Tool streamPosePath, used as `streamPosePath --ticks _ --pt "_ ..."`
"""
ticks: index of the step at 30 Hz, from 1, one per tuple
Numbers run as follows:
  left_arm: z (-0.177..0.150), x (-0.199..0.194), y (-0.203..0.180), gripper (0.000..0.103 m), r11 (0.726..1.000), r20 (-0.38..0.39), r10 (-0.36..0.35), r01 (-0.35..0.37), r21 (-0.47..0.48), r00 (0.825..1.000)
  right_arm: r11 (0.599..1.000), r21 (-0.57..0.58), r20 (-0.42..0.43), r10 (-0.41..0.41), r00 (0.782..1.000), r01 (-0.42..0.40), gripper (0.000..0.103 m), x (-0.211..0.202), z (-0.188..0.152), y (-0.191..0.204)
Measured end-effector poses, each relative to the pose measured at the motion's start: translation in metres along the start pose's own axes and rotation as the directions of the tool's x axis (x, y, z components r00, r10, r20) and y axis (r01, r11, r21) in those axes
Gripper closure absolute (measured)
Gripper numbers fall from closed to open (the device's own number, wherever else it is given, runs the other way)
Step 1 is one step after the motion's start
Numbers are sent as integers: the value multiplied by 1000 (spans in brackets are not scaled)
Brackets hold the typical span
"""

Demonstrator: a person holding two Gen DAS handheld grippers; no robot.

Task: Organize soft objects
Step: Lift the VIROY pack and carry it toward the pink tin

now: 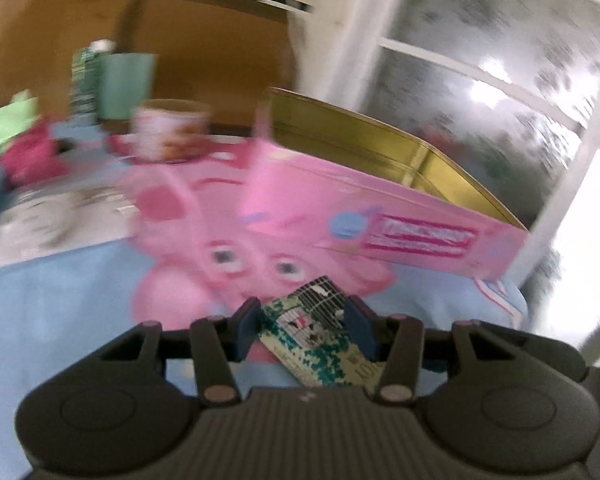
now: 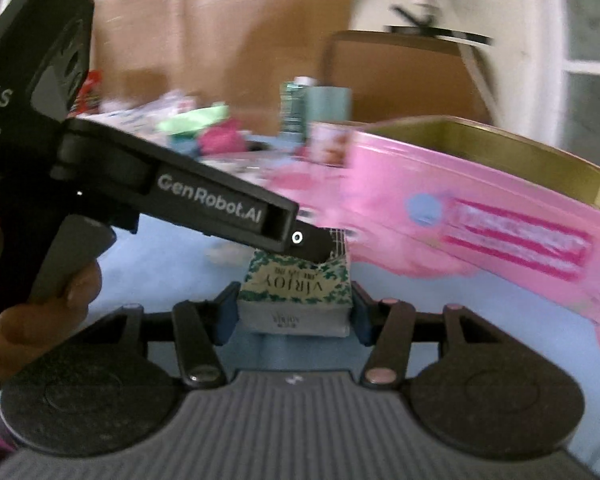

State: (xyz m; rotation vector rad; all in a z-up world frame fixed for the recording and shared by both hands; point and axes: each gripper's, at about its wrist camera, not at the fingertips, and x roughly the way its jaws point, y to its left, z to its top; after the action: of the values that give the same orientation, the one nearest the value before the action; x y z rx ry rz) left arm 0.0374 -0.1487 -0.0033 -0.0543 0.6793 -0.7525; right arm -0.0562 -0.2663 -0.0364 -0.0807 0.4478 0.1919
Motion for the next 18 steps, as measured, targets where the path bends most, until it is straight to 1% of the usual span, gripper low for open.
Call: streamPosePath --ticks 5,9,14,18 --pt "6 27 -36 55 996 -31 -48 50 72 998 994 58 12 -89 996 88 45 -11 -11 -31" --pt "9 42 -57 55 991 -47 -56 61 115 997 987 95 26 -130 991 127 46 -16 -18 -48" --pt "9 48 -69 54 988 -46 -46 53 146 998 982 116 50 -155 987 149 45 -20 -25 -56" --pt "10 48 -67 54 990 -50 -49 55 134 998 982 108 65 -162 985 155 45 -22 -28 -54"
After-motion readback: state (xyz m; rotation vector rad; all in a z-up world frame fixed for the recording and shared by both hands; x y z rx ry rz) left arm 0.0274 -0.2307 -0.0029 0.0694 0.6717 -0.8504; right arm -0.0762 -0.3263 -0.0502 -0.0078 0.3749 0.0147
